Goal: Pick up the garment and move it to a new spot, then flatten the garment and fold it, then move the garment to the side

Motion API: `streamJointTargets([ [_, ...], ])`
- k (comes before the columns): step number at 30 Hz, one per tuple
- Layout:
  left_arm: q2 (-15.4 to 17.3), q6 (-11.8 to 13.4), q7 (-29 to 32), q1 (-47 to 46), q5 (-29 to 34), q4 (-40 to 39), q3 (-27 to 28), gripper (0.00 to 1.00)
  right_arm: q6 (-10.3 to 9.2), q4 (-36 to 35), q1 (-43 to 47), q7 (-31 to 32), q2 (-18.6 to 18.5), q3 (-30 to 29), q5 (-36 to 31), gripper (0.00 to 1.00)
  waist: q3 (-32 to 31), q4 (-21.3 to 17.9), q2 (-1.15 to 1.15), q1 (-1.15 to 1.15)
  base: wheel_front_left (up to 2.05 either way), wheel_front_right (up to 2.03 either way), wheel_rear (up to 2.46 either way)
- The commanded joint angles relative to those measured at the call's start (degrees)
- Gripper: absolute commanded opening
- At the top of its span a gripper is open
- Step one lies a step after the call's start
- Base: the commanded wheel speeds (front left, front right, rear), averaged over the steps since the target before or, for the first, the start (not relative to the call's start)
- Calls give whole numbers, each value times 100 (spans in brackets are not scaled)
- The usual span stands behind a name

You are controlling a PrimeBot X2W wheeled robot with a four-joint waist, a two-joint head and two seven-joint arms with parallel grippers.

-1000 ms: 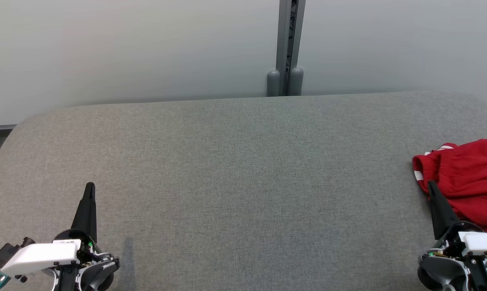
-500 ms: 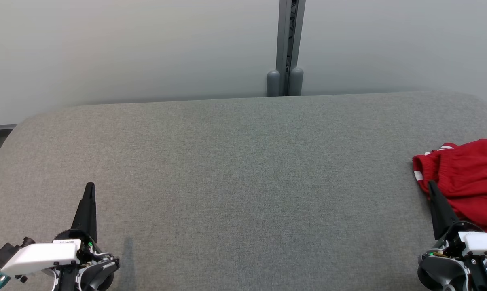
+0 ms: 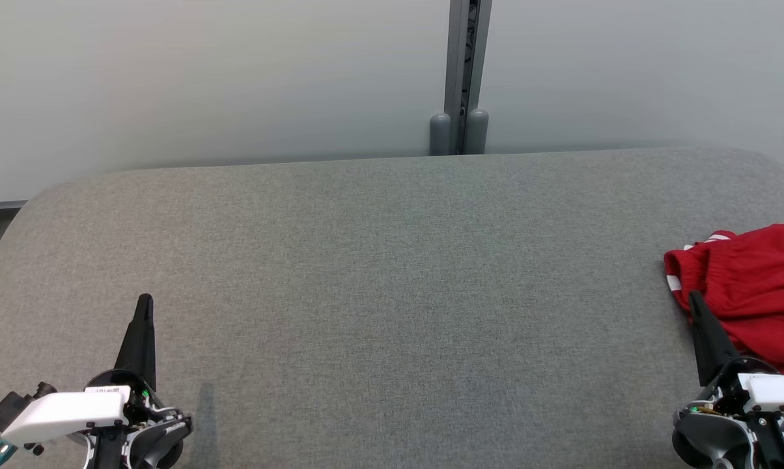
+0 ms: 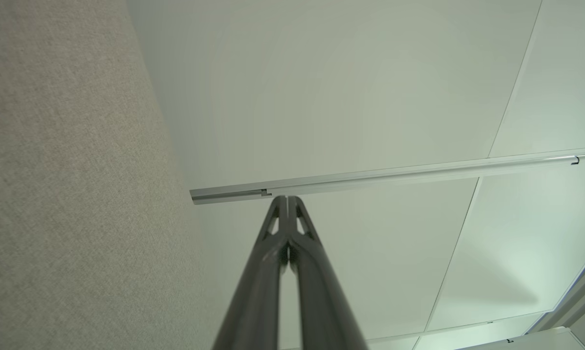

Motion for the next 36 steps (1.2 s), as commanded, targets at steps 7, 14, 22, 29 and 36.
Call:
streamJointTargets([
  [7, 28, -23, 20, -72, -9, -14, 23, 0, 2, -22, 54, 20, -53, -6, 15, 0, 0, 0, 0, 0, 0, 0, 0],
  [14, 28, -23, 20, -72, -9, -14, 23, 0, 2, -22, 54, 20, -53, -6, 15, 0, 0, 0, 0, 0, 0, 0, 0],
  [22, 28, -23, 20, -72, -9, -15, 23, 0, 2, -22, 54, 20, -53, -6, 15, 0, 0, 0, 0, 0, 0, 0, 0],
  [29, 28, -23, 20, -72, -9, -15, 23, 0, 2, -22, 54, 20, -53, -6, 15, 0, 0, 0, 0, 0, 0, 0, 0],
  [36, 28, -23, 20, -72, -9, -15, 23, 0, 2, -22, 54, 20, -53, -5, 15, 0, 0, 0, 0, 0, 0, 0, 0],
])
